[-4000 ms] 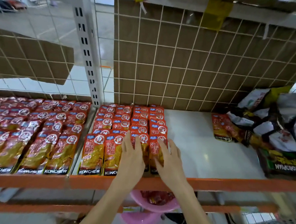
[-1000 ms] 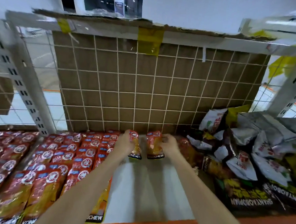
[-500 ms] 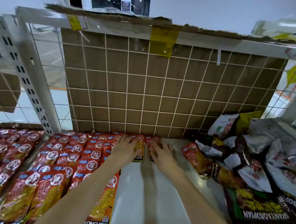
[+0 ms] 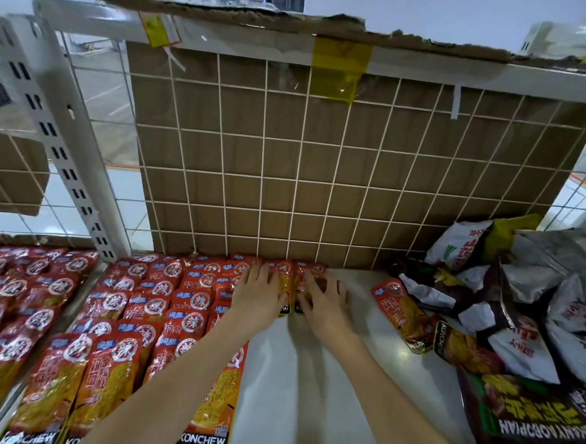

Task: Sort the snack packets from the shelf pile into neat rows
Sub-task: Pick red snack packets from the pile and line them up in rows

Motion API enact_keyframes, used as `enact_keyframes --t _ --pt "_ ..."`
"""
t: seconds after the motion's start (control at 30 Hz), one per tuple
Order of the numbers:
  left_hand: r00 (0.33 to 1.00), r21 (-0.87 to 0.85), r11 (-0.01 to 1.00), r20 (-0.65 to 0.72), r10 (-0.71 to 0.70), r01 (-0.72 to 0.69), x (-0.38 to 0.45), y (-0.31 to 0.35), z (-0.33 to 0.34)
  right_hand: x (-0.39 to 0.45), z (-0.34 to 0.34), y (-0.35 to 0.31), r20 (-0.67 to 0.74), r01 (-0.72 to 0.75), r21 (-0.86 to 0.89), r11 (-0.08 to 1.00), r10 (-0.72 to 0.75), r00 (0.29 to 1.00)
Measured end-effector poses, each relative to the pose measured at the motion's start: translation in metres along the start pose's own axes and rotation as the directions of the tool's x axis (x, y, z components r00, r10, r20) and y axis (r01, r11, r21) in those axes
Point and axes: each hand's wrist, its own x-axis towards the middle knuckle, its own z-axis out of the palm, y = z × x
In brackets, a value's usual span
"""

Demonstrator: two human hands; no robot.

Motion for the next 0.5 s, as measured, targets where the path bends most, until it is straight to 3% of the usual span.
enact_keyframes --t 0.37,0.5 --pt "0.997 -0.060 0.997 0.050 0.061 -0.058 -0.028 -0.014 0.000 -0.001 0.001 0.001 -0.018 0.014 -0.002 1.000 -0.014 1.000" --pt "0.970 -0.119 0.974 0.129 0.205 -0.191 -0.018 -0.012 -0.004 -0.003 0.000 0.000 -0.017 0.016 0.003 1.000 -0.016 1.000"
